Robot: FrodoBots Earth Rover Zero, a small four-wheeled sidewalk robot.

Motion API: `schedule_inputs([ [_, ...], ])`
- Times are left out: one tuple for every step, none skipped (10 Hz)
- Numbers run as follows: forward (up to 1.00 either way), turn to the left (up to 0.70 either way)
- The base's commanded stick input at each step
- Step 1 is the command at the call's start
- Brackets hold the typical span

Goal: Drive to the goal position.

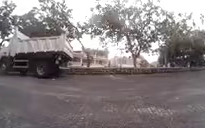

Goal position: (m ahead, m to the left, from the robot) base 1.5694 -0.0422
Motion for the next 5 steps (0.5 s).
schedule_inputs([
  [0.0,-0.45],
  [0.0,-0.45],
  [0.0,-0.45],
  [0.0,-0.45],
  [0.0,-0.45],
])
